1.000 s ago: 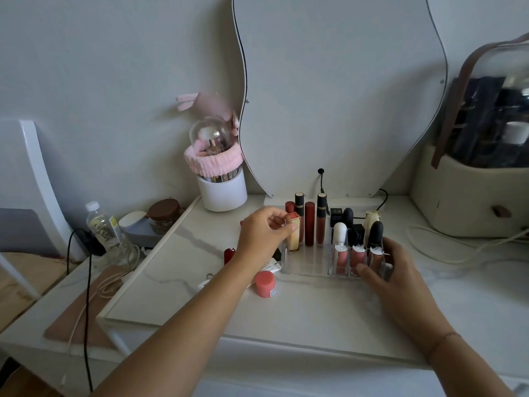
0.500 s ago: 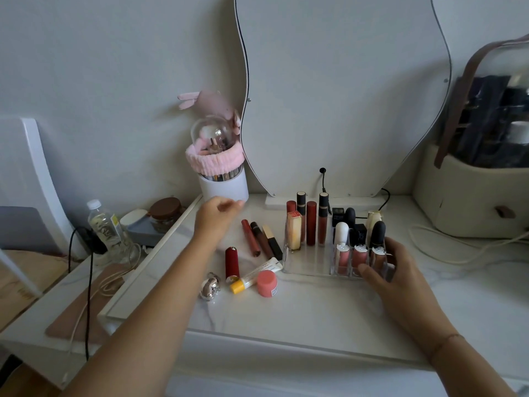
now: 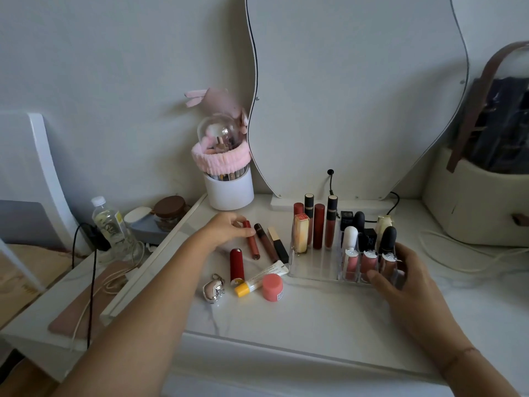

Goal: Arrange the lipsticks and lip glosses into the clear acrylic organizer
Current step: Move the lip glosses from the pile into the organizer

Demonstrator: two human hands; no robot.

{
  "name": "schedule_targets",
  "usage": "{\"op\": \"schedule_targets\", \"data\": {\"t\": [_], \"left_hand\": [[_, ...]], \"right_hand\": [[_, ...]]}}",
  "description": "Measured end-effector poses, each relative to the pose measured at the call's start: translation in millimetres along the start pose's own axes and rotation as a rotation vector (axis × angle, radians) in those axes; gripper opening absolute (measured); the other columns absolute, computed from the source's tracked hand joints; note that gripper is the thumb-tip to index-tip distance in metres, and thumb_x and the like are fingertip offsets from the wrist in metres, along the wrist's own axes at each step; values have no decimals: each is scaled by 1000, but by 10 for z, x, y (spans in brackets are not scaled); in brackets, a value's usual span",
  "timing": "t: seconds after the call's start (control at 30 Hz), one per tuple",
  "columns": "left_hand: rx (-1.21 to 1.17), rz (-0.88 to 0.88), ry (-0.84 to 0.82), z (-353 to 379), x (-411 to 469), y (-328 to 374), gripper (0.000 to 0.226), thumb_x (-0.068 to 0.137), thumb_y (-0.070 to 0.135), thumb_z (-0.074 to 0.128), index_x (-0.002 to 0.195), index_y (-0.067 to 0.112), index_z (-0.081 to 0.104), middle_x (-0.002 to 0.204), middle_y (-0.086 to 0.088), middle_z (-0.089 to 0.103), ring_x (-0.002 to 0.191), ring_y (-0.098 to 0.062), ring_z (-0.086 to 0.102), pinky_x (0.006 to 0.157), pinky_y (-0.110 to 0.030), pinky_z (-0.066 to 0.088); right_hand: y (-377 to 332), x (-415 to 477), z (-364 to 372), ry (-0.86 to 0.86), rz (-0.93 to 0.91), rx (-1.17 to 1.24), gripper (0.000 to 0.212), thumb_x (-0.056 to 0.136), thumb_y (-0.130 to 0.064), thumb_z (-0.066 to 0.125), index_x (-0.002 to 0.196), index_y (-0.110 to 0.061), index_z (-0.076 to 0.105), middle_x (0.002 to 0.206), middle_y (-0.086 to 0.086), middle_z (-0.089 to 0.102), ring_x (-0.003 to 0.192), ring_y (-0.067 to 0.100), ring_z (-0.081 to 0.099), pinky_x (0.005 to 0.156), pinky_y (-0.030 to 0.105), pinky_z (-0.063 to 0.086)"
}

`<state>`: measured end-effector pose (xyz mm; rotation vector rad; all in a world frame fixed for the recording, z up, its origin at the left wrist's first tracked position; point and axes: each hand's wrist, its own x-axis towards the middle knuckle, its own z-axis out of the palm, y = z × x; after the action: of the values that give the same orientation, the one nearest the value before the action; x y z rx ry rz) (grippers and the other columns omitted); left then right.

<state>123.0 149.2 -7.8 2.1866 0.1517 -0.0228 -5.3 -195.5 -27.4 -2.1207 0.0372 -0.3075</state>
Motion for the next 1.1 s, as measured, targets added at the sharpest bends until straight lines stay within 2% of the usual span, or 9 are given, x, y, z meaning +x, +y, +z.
{"op": "schedule_targets", "data": {"t": [0.1,0.17,0.5,0.63,0.73,0.8,0.87,1.0,1.1], "left_hand": [[45,-24,44,25,21,15,52,71,22,78,118,11,59,97,-3,58,93,-17,57,86,-27,43],[132,-13,112,86,38,23,48,69,25,78,112,14,60,98,-4,58,92,-19,56,82,-27,43],[175,35,304,115,91,-10,36,67,29,80,98,18,67,89,-2,58,86,-22,57,73,-29,47],[-47,14,345,96,82,-34,32,71,26,78,98,20,62,98,-3,62,90,-21,60,76,-31,51],[-265,30,417,37,-1,34,25,74,21,76,93,22,59,98,-7,65,87,-23,66,81,-41,56],[-378,106,460,-24,-101,160,24,76,17,73,94,23,59,99,-10,68,86,-23,67,81,-43,57],[-455,209,457,-69,-244,357,24,77,15,72,96,25,61,97,-5,71,84,-17,68,79,-39,57],[-636,423,353,-30,-590,841,19,80,13,70,95,25,67,88,2,73,83,-14,69,76,-32,57],[-659,526,293,120,-799,1152,19,80,13,70,93,26,68,87,2,71,82,-12,68,77,-28,56]], "right_hand": [[1,1,3,3,-2,-10,62,82,-29,69,135,-30,39,125,1,59,108,18,60,93,38,47],[-1,4,5,4,1,-18,63,82,-29,69,136,-30,38,126,1,59,106,18,60,90,36,46],[-17,-3,-6,-2,4,-27,64,82,-30,69,137,-29,38,128,2,58,106,18,59,91,35,46],[-22,-7,-8,-6,6,-26,64,82,-30,69,137,-29,37,127,2,58,103,16,59,88,32,45],[-30,-10,-13,-9,7,-19,64,82,-30,69,138,-28,37,128,3,58,103,15,58,89,33,44],[-40,-16,-14,-10,4,-15,64,82,-29,69,138,-27,37,128,3,58,104,16,58,89,33,45],[-48,-21,-16,-7,1,-5,63,82,-28,69,137,-27,38,127,3,58,106,17,59,89,33,45],[-74,-37,-22,-8,-1,3,62,83,-29,68,137,-27,38,128,2,57,110,18,58,93,37,46],[-89,-49,-32,-9,-1,8,62,83,-28,69,137,-27,38,128,1,56,110,18,57,94,38,46]]}}
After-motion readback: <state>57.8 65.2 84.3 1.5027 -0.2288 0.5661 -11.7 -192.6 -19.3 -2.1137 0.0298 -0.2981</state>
